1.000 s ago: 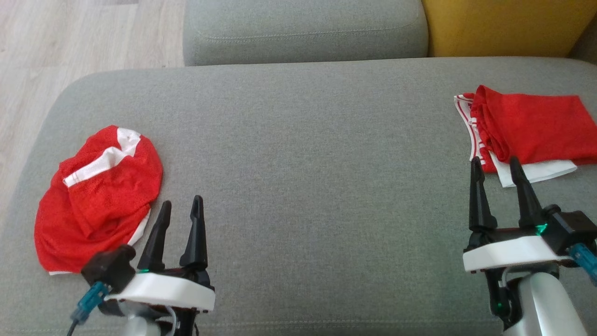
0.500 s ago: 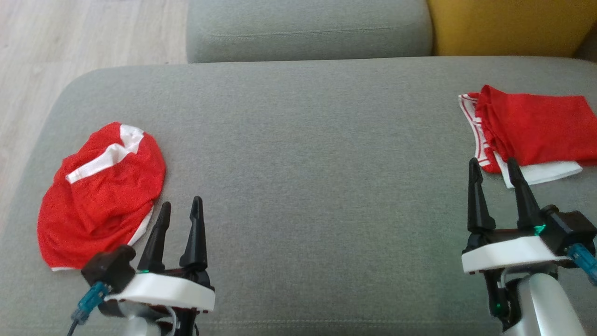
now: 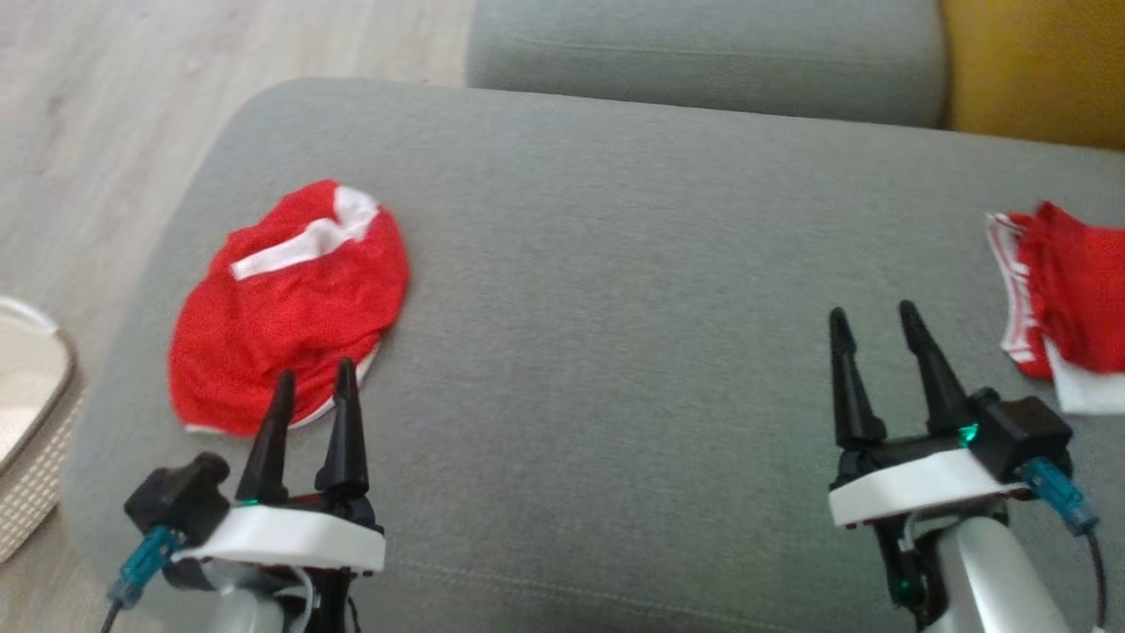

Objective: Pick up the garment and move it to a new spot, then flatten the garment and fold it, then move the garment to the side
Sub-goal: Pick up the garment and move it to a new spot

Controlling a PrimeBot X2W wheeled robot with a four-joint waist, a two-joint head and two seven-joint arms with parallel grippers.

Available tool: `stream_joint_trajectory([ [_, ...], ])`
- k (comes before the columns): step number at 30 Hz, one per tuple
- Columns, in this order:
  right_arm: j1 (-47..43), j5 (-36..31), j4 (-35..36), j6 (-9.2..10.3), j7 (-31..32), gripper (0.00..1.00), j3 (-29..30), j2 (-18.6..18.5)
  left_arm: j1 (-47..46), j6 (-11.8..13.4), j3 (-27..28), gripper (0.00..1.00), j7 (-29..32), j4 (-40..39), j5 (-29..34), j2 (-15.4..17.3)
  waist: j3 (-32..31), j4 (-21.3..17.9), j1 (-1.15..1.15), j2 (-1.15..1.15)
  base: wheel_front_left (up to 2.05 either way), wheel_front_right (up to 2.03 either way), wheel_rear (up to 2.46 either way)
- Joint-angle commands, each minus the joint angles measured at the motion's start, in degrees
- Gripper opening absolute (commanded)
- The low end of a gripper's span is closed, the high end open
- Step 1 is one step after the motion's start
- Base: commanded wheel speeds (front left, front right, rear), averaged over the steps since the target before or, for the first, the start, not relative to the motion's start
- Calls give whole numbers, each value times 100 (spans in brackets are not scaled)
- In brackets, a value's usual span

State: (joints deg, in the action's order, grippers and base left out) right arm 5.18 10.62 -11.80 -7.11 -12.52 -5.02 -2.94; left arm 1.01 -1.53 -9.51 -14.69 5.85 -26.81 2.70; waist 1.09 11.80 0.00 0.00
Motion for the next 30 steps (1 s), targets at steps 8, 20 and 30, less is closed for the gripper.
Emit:
stream_joint_trajectory([
  [8,55,155,118,-37,0,100,-366,6,-41,-14,345,100,-31,-259,46,18,-144,758,0,0,0,0,0],
  [20,75,278,27,-37,-24,100,-603,6,35,41,525,100,-31,-329,-1,18,-76,858,0,0,0,0,0],
  [30,309,48,295,-37,168,100,-444,3,-573,-82,949,100,-31,57,215,18,523,432,0,0,0,0,0],
])
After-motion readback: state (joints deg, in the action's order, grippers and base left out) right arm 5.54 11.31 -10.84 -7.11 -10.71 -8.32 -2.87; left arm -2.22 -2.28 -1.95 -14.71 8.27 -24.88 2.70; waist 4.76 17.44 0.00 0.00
